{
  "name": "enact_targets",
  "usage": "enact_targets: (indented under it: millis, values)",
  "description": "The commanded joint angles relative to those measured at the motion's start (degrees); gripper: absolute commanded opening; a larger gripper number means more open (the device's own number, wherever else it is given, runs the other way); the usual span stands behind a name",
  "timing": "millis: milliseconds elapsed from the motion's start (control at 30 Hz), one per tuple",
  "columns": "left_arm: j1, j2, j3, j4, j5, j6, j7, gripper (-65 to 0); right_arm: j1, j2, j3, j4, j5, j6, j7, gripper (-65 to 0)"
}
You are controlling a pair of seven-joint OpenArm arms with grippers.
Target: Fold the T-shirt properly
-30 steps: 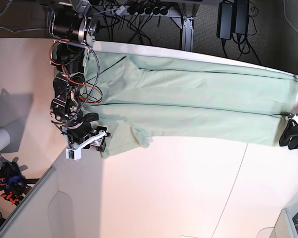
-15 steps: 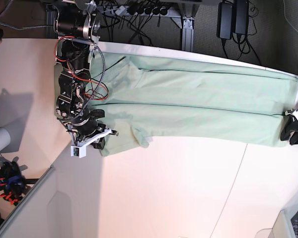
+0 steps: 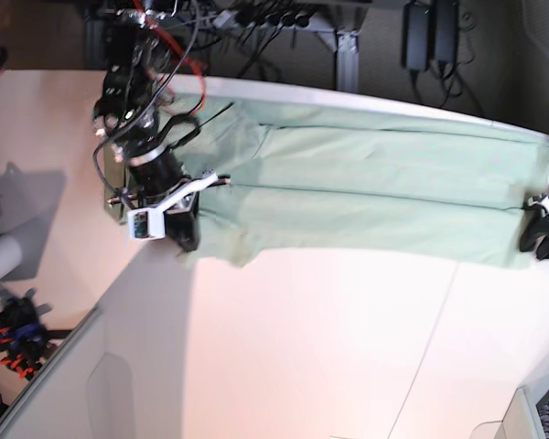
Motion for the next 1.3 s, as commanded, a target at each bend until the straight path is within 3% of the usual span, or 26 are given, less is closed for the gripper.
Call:
enact_targets:
  millis: [0,267,733,933,1067,1100,1267]
  values:
    - [-0.63,-1.31,-0.42,0.85,-1.18,-0.32,-1.05,-32.8,-1.53,0.5,0.28,3.23,0.83,0.35,1.51,-65.0]
    - [-0.11,-1.46,-0.44,0.87,-1.88,-0.32,-1.05,-32.8,-13.4,0.48,0.28,15.37,0.83,0.33,1.49,-65.0]
    - [-0.07,-1.53,-0.44,0.92,-2.71,-0.32,-1.07,-32.7,-20.11,0.46,0.28,15.91,1.2,0.35,-0.04,-65.0]
    - [-0.07,-2.78,-1.09,0.92,-6.03,-0.32,0.44,-23.9,-21.29,0.44,0.28,15.85,-0.39,0.33,-2.21,-65.0]
    - [-0.04,-3.67,-4.11,0.92,-13.29,-0.32,6.97,-23.9,-21.24,0.44,0.28,15.85,-0.44,0.28,-2.75,-36.7]
    - [-0.02,-3.67,-5.16,0.92,-15.5,-0.32,9.42,-23.9,-21.24,0.44,0.28,15.85,-0.31,0.26,-2.73,-34.3]
    - [1.53,-3.67,-10.27,0.9,-26.49,-0.32,18.86,-24.0,-21.14,-0.04,0.28,15.85,-0.28,0.28,-2.58,-34.2]
